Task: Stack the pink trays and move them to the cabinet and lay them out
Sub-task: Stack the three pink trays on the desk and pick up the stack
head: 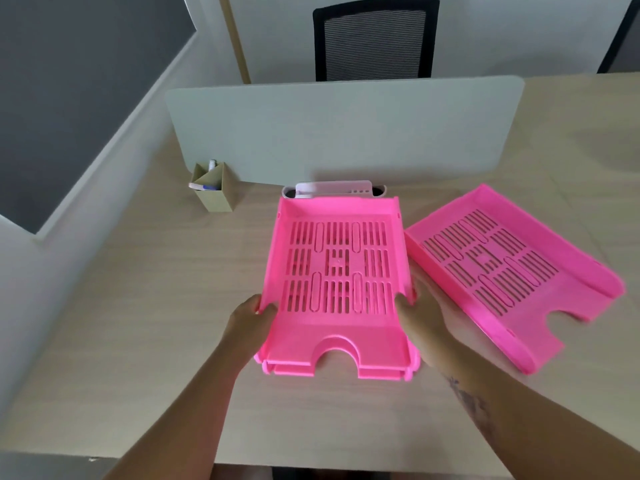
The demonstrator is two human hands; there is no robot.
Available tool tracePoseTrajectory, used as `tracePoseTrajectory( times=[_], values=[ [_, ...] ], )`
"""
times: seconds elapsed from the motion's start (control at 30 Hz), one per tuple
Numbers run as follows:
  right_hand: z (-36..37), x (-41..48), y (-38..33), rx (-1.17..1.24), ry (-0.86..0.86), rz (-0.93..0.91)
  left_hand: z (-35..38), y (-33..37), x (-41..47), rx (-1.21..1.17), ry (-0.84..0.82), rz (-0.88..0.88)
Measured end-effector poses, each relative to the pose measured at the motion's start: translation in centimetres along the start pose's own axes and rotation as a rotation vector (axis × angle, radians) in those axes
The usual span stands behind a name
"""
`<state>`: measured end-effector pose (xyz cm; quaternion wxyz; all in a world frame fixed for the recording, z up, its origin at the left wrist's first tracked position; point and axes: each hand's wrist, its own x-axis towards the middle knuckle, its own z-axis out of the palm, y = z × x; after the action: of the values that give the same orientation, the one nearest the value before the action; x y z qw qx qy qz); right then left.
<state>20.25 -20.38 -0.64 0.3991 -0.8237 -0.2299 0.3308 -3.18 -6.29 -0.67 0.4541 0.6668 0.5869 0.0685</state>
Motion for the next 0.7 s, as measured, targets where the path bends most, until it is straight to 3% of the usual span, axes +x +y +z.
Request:
tracePoseTrajectory(
  times=[0.33, 0.57, 0.7],
  values=[
    [0.8, -2.5, 1.4, -0.027, 0.009, 0.149, 0.5, -2.0, -1.3, -0.172, -0.005, -0.063],
    [2.0, -0.5, 0.6, -0.056, 0.037, 0.085, 0.0, -1.9, 0.1, -0.185, 0.052, -0.102],
    [3.6, 0.8, -0.7, 0.050, -0.026, 0.103, -1.7, -1.9, 1.3, -0.207, 0.065, -0.096]
  ],
)
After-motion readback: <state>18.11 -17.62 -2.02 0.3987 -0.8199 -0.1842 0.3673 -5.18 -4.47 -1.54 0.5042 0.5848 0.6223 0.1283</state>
